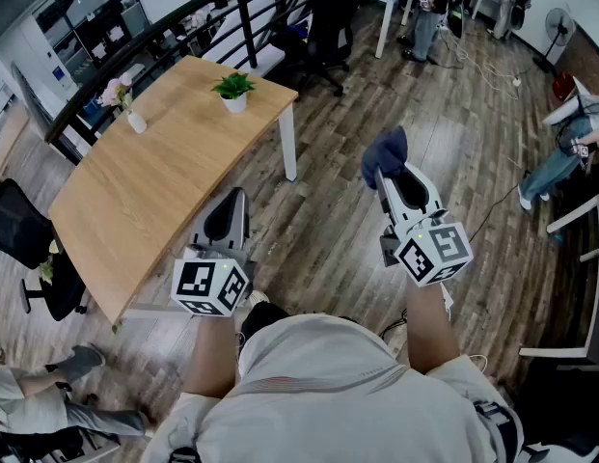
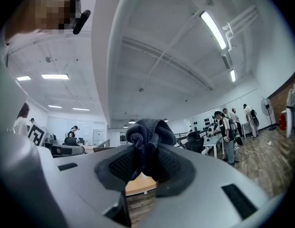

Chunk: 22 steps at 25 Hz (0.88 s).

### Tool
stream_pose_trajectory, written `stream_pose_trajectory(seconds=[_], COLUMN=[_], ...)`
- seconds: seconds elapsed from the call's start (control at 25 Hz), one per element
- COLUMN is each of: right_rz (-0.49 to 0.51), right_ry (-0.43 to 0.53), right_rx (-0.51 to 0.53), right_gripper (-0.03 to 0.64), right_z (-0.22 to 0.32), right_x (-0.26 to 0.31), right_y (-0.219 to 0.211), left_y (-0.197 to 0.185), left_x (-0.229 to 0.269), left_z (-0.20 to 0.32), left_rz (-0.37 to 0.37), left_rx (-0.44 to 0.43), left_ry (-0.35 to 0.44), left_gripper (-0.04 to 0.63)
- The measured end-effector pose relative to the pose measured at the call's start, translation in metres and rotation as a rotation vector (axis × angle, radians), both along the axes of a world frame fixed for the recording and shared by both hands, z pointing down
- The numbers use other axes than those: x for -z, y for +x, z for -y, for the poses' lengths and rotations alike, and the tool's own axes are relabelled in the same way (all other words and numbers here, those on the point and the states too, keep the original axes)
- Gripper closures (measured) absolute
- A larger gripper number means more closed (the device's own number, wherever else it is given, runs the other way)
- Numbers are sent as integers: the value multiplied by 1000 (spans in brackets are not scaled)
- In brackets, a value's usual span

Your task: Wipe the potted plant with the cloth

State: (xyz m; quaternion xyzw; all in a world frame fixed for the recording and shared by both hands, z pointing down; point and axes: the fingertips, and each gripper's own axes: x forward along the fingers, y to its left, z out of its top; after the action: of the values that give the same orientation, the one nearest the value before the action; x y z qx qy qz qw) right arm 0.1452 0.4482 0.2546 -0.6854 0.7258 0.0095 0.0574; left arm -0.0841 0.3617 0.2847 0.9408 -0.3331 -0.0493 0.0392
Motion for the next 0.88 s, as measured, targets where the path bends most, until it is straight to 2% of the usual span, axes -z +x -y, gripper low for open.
stream_pose_trajectory(seconds=[0.36,0.68,0.76,0.88], right_rz=[-12,-1,28,131], right_ry=[-12,-35,-34,-9], right_rx=[-1,5,7,42], right_gripper=[469,468,468,465], right_z=[0,-2,-2,-2], right_x=[-5,-17,-22,-28], right_y=[-1,-3,-1,3], left_y=[-4,-16,-15,-9], left_x=[2,-9,-13,-17], left_z=[1,-3,-2,-1], left_rz=[7,21,31,53], left_rx=[5,32,28,14], left_ry=[11,-16,-24,-37], left_gripper=[580,580,580,580])
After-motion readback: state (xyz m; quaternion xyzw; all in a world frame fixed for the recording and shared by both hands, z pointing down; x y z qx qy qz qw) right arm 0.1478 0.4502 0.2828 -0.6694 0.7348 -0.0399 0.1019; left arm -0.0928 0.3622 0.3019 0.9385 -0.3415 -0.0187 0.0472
